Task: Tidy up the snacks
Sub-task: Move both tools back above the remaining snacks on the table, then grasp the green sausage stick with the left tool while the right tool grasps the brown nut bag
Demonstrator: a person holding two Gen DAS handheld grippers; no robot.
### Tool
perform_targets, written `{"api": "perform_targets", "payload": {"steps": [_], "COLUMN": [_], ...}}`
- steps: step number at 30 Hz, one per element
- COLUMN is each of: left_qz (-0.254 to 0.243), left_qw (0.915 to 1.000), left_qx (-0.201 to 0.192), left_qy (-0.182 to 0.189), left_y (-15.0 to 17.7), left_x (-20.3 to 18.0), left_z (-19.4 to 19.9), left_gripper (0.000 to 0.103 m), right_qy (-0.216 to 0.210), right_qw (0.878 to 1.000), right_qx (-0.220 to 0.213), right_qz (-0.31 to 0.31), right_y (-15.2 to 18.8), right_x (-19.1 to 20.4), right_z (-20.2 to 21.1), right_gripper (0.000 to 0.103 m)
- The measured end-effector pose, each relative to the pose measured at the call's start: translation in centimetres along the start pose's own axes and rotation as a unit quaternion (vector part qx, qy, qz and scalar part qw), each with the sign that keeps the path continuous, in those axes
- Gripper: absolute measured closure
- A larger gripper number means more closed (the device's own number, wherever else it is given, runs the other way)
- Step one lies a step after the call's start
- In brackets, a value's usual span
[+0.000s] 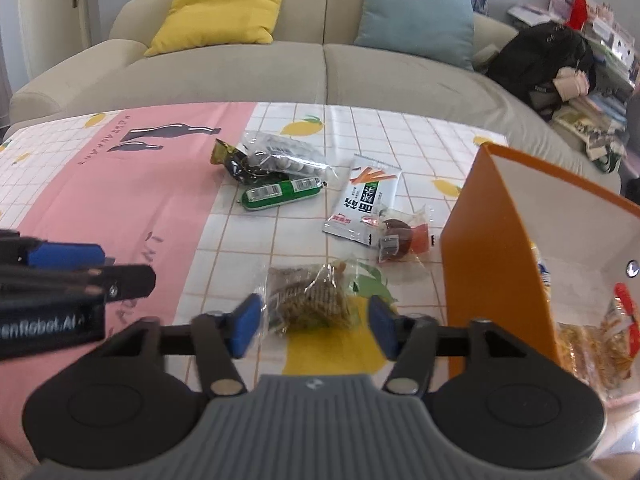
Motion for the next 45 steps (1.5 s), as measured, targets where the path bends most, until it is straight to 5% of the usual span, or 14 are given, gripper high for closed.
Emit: {"api": "perform_targets", "payload": {"steps": [11, 23, 30, 36, 45], "left_qz": [-0.048, -0.106, -0.168, -0.259, -0.241], "left_qw": [0.9988, 0.9941, 0.9855, 0.9657, 0.9698], "left_qx": [0.008, 0.002, -0.005, 0.002, 0.023], "left_qy": [-0.001, 0.022, 0.028, 0.019, 0.028], "left_y": [-1.4, -3.1, -5.7, -6.3, -7.2], "left_x": [0.5, -0.5, -0.9, -2.8, -2.5], "left_z": [-2.8, -5.4, -8.1, -10.9, -14.2], "left_gripper": [0.044, 0.044, 0.049, 0.052, 0.053], "right_qy": [-0.004, -0.021, -0.019, -0.017, -0.025], "right_qw": [0.999, 0.998, 0.998, 0.998, 0.997], "right_qx": [0.045, 0.058, 0.05, 0.066, 0.065], "right_qz": [0.008, 0.027, 0.016, -0.01, -0.028], "right_y": [-0.3, -1.0, -2.5, -2.4, -2.4], "right_x": [0.4, -0.5, -1.9, -3.1, -3.6], "right_z": [-4.7, -5.0, -5.2, -6.1, -6.3], "right_gripper": [0.029, 0.051, 0.055, 0.055, 0.054]}}
Point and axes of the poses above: each gripper's, at about its wrist camera, not at the fingertips, and z roughly against the way its jaws point, x to its left, y to its underside, the point moved 4 cm from there along -z, roughly the way its jaws point, and after that the axes turned 8 degrees about -z, right-handed, at the moved point
